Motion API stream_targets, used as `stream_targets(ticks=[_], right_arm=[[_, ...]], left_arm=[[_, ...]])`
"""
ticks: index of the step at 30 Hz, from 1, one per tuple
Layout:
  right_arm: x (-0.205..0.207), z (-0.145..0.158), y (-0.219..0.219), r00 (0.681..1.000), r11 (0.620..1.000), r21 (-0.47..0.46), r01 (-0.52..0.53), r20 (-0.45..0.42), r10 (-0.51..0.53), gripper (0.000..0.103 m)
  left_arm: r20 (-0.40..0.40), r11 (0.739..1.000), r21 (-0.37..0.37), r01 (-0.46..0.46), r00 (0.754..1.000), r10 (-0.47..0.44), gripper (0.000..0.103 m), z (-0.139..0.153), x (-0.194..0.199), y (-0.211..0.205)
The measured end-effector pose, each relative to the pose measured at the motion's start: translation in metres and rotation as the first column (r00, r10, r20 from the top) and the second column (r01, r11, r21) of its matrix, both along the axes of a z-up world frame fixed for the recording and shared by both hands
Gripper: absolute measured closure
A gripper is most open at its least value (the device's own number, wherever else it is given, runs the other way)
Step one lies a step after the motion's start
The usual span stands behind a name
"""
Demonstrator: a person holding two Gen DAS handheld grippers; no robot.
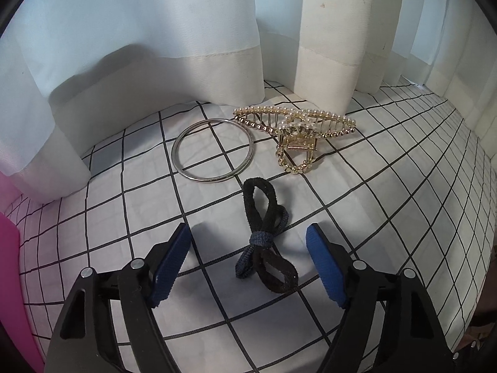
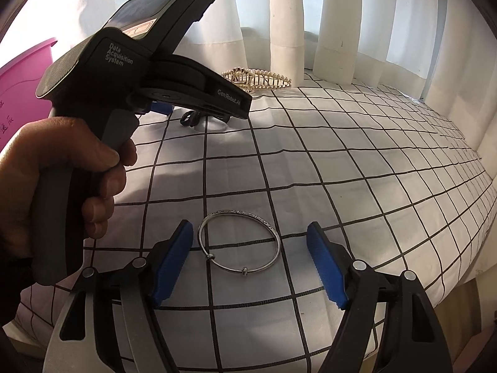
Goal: Organize jewelry
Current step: 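Grasp the black hair tie with left tool while right tool grasps the silver bangle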
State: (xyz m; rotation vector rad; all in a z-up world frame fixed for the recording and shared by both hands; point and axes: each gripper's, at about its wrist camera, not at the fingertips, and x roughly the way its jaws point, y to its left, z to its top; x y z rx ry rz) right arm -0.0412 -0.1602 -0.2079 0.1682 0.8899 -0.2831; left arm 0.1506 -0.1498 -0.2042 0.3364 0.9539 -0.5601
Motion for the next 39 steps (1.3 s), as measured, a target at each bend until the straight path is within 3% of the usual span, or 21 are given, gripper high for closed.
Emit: stream_targets(ticks=[3,5,7,10,27,39], right_arm=[[0.000,0.001,0.001,1.000,1.000,0.007,-0.011,-0.002,0.011,0.036],[0.000,0.002,0.004,1.000,1.000,0.005,-0.025,-0.002,0.025,0.045],[0.000,0.003,0.007,0.999,0.999,0.000,-0.033,-0.001,0.033,0.051],[0.000,0.003,0.006,1.000,0.999,0.014,-0.031,0.002,0.031,0.051],[-0.006,0.005,0.000,1.000,0.999,0.043,-0.020,-0.007,0.020,0.052],[-0.011,0.030,-0.011,0.999,0.999,0.019,-0.041,0.006,0.041,0.052]], left_arm=[[0.005,1.000,-0.005,0.016,1.000,-0.016,0.043,0.001,-0.003,-0.004],[0.008,1.000,-0.010,0.018,1.000,-0.018,0.054,0.002,-0.003,-0.003],[0.009,1.000,-0.013,0.020,1.000,-0.020,0.079,0.003,-0.001,-0.003],[0.006,1.000,-0.006,0.018,1.000,-0.018,0.089,0.004,0.000,-0.003],[0.020,0.996,-0.043,-0.074,0.997,0.075,0.090,0.027,-0.004,0.040],[0.027,0.992,-0.049,-0.120,0.992,0.121,0.090,0.045,-0.017,0.058]])
